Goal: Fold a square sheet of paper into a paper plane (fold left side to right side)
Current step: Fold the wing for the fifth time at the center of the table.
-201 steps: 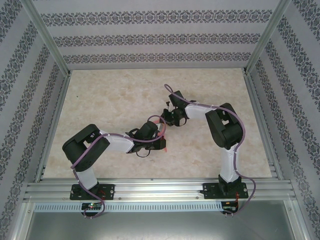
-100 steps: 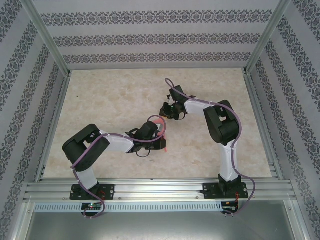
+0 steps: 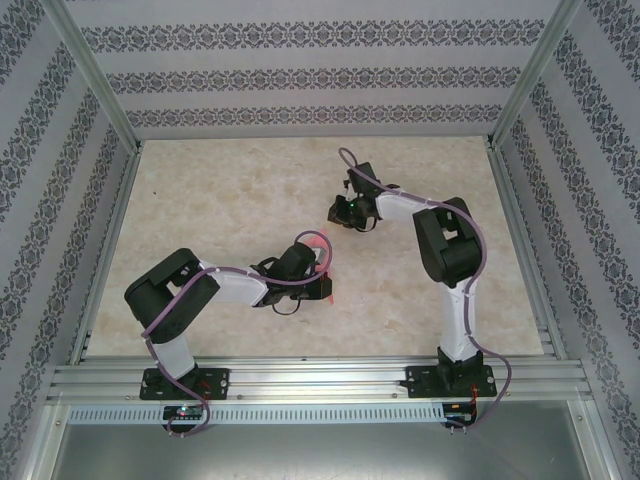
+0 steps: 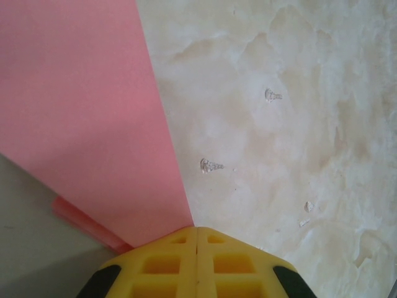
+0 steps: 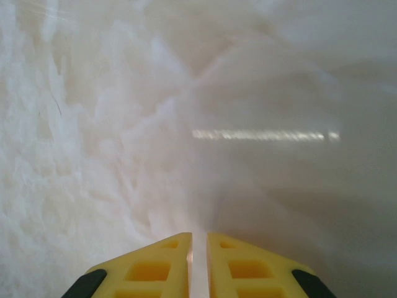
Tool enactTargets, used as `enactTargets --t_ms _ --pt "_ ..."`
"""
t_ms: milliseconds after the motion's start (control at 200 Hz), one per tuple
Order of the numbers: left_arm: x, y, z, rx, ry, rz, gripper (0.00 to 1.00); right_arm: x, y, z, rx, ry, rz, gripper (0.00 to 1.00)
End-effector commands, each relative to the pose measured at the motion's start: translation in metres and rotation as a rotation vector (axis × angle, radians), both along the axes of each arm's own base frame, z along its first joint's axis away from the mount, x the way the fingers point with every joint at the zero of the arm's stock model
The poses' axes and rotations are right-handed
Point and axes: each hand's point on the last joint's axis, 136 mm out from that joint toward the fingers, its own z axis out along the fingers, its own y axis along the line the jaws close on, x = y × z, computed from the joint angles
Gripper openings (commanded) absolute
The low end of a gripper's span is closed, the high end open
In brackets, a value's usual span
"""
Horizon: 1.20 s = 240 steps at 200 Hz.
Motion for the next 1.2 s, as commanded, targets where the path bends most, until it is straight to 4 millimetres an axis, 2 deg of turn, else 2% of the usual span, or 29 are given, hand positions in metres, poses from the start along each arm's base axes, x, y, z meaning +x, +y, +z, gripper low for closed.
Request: enactTargets --t_ms 0,95,205,290,375,530,729,1194 --pt "-0.063 0.053 -0.072 0.275 0.216 -0.045 0.06 -0.014 -0.003 0.050 0.071 -0.100 0.029 0.15" --pt "-0.062 0.052 -0.072 0.271 0.214 -0.047 0.07 -0.045 -0.003 0.052 0.122 -0.075 0.047 0.15" --pt "-0.062 0.051 -0.071 0.271 0.212 -0.047 0.06 -0.080 0.005 0.043 0.191 -0.019 0.064 0.15" --pt "-0.062 0.052 -0.071 0.273 0.212 -0.048 0.06 -0.098 0.014 0.034 0.207 0.011 0.084 0.15" --pt "-0.062 0.052 -0.071 0.273 0.211 -0.047 0.06 -0.106 0.022 0.025 0.213 0.035 0.096 0.13" --pt "-0.061 0.052 -0.070 0.273 0.209 -0.046 0.06 -0.113 0.035 0.013 0.234 0.067 0.108 0.12" --pt "-0.062 0.052 -0.070 0.275 0.210 -0.050 0.06 -0.119 0.035 -0.006 0.200 0.098 0.105 0.11" --pt "-0.065 0.055 -0.074 0.287 0.218 -0.049 0.06 -0.090 0.017 -0.029 -0.021 0.059 0.092 0.11"
